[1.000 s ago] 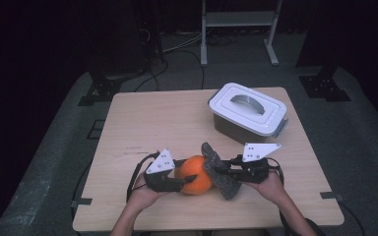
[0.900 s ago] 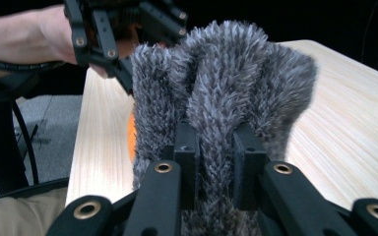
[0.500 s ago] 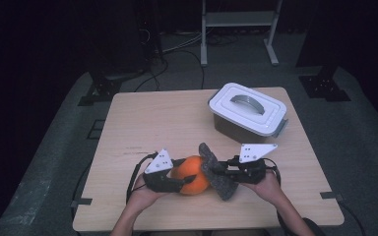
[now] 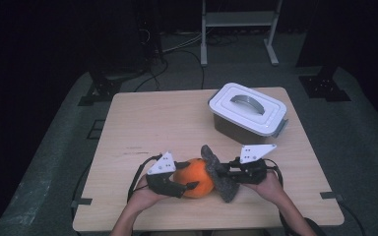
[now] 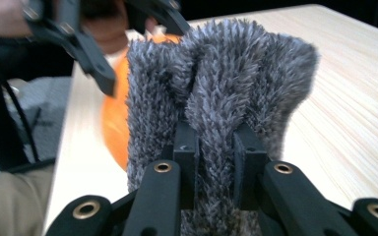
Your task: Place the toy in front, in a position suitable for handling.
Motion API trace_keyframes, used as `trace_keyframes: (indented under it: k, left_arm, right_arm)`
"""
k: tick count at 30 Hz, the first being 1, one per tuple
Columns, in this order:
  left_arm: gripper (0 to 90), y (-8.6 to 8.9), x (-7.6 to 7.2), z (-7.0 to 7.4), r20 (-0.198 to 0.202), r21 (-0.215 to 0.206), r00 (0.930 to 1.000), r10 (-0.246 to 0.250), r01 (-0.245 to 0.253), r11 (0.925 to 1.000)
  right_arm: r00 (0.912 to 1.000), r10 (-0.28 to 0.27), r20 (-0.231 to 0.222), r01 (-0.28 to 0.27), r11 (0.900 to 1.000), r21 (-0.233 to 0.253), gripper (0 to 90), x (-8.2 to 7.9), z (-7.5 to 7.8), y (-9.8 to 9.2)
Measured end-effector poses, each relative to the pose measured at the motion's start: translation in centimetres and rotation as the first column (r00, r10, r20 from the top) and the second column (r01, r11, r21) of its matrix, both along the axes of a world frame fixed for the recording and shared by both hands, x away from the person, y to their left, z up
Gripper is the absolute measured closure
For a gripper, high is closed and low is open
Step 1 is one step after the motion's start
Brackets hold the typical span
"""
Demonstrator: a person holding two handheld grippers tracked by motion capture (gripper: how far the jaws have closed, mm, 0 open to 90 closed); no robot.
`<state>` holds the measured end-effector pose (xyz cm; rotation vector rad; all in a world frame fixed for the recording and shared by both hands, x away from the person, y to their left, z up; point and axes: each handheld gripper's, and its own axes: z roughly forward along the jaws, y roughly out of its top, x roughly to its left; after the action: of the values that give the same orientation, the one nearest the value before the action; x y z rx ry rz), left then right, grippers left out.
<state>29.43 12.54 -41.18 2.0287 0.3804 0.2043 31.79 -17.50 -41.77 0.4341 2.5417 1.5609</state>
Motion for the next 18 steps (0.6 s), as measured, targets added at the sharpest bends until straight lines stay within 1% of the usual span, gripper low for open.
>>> trace_keyframes:
  k: [1, 2, 4, 5, 6, 7, 8, 9, 10, 11, 13, 14, 15, 18]
  left_arm:
    - [34.1, 0.1, 0.0, 0.0, 0.006, 0.002, 1.0000, 0.005, -0.005, 1.0000]
    - [36.3, 0.1, 0.0, 0.0, 0.002, -0.003, 0.9999, 0.017, -0.017, 0.9999]
    - [38.6, 0.1, 0.0, 0.0, 0.008, -0.003, 0.9991, 0.041, -0.041, 0.9992]
    - [39.3, 0.0, 0.0, 0.0, 0.006, -0.009, 0.9988, 0.050, -0.050, 0.9987]
    - [39.3, -0.1, 0.0, 0.0, 0.007, -0.010, 0.9986, 0.052, -0.052, 0.9986]
    - [39.3, -0.3, 0.0, 0.0, 0.013, -0.009, 0.9982, 0.058, -0.058, 0.9983]
    - [39.3, -0.4, -0.1, 0.0, 0.014, -0.013, 0.9976, 0.068, -0.068, 0.9976]
    - [39.2, -0.5, -0.1, 0.1, 0.020, -0.010, 0.9972, 0.072, -0.072, 0.9974]
    - [39.5, -0.6, -0.2, 0.2, 0.022, -0.020, 0.9966, 0.080, -0.079, 0.9967]
    - [40.4, -0.6, -0.2, 0.3, 0.023, -0.023, 0.9969, 0.075, -0.074, 0.9970]
    - [40.3, -0.5, -0.2, 0.4, 0.012, -0.033, 0.9986, 0.051, -0.050, 0.9982]
    - [39.6, -0.4, -0.2, 0.5, -0.004, -0.044, 0.9996, 0.027, -0.027, 0.9987]
    - [39.0, -0.3, -0.2, 0.5, -0.011, -0.049, 0.9999, 0.007, -0.008, 0.9987]
    - [36.8, -0.2, -0.1, 0.3, -0.019, -0.067, 0.9998, -0.001, 0.000, 0.9978]
  right_arm:
    - [1.0000, -0.006, -0.004, 0.006, 1.000, -0.008, 75.4, 0.0, -0.1, 0.0]
    - [1.0000, -0.008, -0.005, 0.008, 1.000, -0.011, 75.4, 0.0, 0.0, -0.1]
    - [0.9998, -0.013, 0.014, 0.013, 1.000, -0.008, 75.6, -0.3, 0.6, 0.0]
    - [0.9996, -0.011, 0.026, 0.010, 1.000, 0.003, 75.6, -0.4, 1.0, 0.0]
    - [0.9992, -0.002, 0.040, 0.001, 0.999, 0.039, 75.6, -0.6, 1.5, 0.0]
    - [0.9990, 0.001, 0.044, -0.003, 0.998, 0.058, 75.6, -0.8, 1.8, 0.1]
    - [0.9985, 0.004, 0.055, -0.008, 0.998, 0.067, 75.6, -1.0, 2.1, 0.2]
    - [0.9978, 0.010, 0.066, -0.014, 0.998, 0.059, 75.6, -1.1, 2.3, 0.5]
    - [0.9973, 0.008, 0.073, -0.011, 0.999, 0.047, 75.5, -1.2, 2.3, 0.7]
    - [0.9972, 0.005, 0.075, -0.008, 0.999, 0.038, 75.5, -1.2, 2.2, 0.7]
    - [0.9983, 0.002, 0.058, -0.004, 0.999, 0.042, 75.5, -0.9, 1.6, 0.5]
    - [0.9988, -0.002, 0.049, 0.000, 0.999, 0.044, 75.5, -0.7, 1.4, 0.3]
    - [0.9988, -0.007, 0.048, 0.005, 0.999, 0.034, 75.5, -0.5, 1.2, 0.2]
    - [0.9991, -0.031, 0.030, 0.030, 0.999, 0.012, 75.5, -0.1, 0.5, -0.3]
